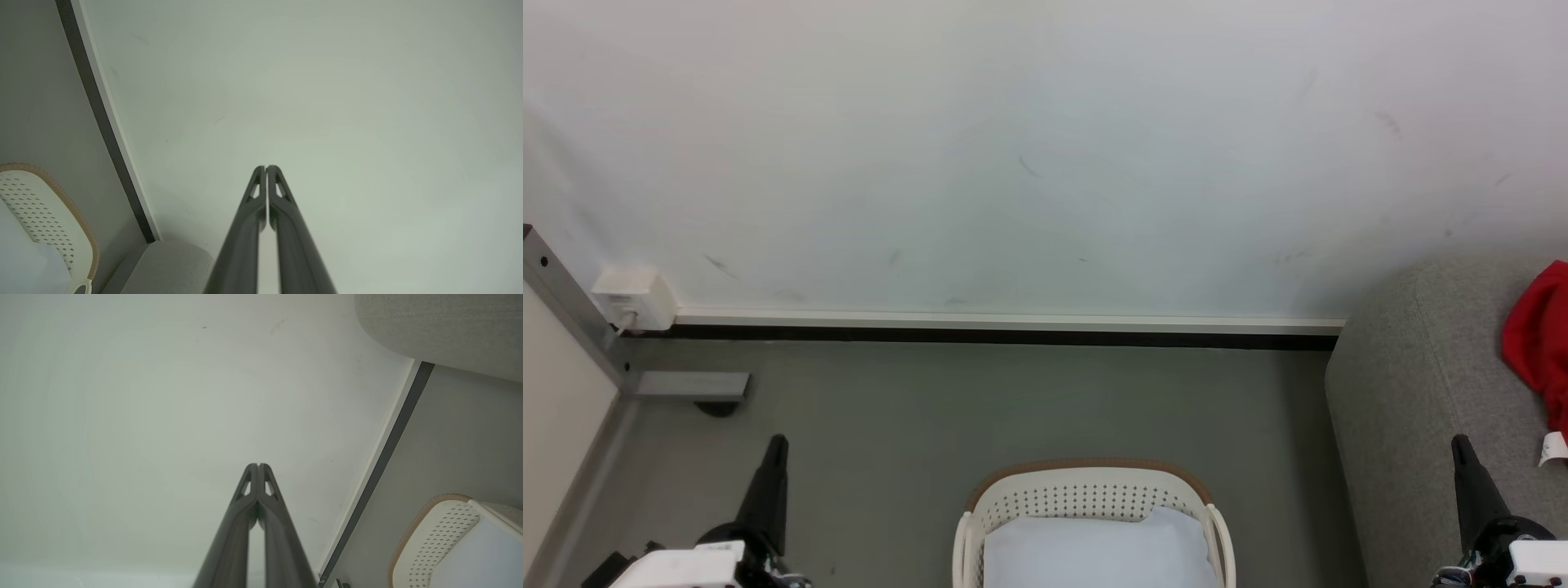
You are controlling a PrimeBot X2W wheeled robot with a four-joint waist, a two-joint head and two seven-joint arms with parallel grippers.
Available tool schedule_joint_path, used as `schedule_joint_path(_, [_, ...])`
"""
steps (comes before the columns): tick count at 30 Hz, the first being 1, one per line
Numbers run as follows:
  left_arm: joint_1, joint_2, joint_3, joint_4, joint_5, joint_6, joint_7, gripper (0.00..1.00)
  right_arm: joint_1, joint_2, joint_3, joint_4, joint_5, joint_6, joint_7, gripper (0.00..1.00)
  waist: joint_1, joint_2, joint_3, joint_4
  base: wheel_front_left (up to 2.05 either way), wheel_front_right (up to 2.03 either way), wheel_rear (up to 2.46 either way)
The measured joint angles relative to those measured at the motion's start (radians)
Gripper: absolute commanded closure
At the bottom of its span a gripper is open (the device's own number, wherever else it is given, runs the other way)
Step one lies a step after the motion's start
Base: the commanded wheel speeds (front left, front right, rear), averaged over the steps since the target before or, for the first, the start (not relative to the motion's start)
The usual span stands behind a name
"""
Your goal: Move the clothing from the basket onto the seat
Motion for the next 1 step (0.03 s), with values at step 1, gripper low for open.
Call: schedule_joint_path(1, [0.0, 0.0, 0.0, 0.0, 0.0, 0.0, 0.0, 1.0, 0.0, 0.0, 0.0, 0.0, 0.0, 0.0, 0.0, 1.0, 0.0001, 0.0, 0.0, 0.0, 0.0, 0.0, 0.0])
